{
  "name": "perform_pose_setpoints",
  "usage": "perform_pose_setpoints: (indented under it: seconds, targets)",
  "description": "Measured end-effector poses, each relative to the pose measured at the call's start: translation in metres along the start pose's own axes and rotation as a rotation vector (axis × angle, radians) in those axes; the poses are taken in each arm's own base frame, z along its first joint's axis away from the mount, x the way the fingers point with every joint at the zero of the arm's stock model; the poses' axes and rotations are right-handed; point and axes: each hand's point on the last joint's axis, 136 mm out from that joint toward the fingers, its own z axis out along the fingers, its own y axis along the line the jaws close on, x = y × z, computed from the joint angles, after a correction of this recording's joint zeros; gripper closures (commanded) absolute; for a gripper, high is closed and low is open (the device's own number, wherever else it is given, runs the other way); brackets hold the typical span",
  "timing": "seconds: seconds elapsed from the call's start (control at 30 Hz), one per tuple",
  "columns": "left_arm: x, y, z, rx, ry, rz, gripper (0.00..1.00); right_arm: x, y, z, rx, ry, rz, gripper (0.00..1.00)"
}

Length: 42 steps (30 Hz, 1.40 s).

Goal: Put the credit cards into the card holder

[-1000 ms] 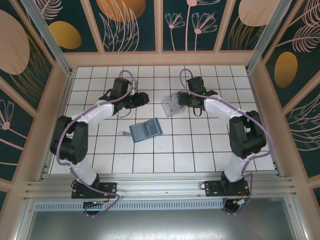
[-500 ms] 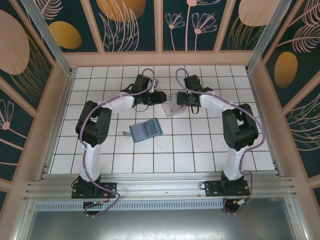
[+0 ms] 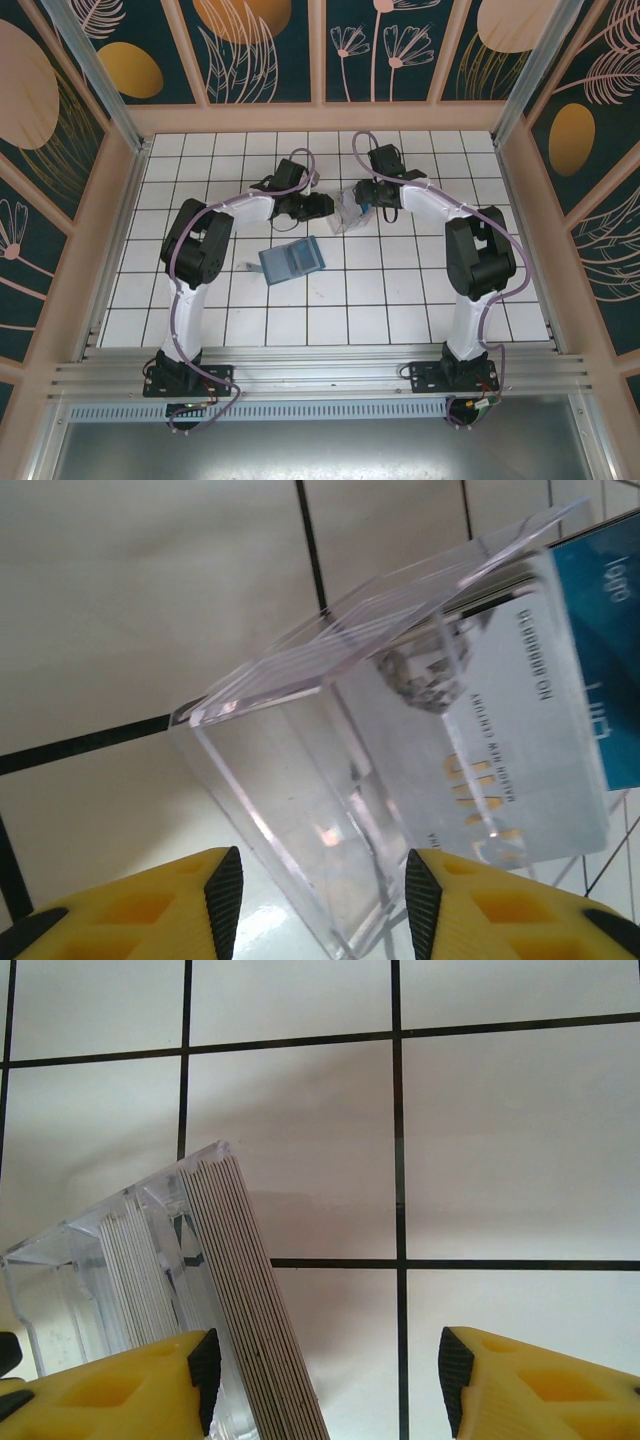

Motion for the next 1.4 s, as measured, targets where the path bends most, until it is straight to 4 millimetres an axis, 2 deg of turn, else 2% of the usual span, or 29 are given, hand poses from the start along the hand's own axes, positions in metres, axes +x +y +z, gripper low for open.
perform_pose_setpoints:
  seconds: [0.57, 1.2, 1.4]
  targets:
    - [-0.002, 0.0, 0.009, 0.026, -0.004, 0.007, 0.51, 0.008, 0.0, 0.009, -0.01, 0.031, 0.0, 0.38]
    - [-0.013, -0.007, 0.0, 0.03, -0.047, -0.023, 0.49, 0.009, -0.001, 0.01, -0.009, 0.033, 0.001, 0.39]
    - [-0.012, -0.003, 0.009, 0.031, -0.044, -0.034, 0.49, 0.009, -0.001, 0.01, -0.009, 0.034, 0.001, 0.39]
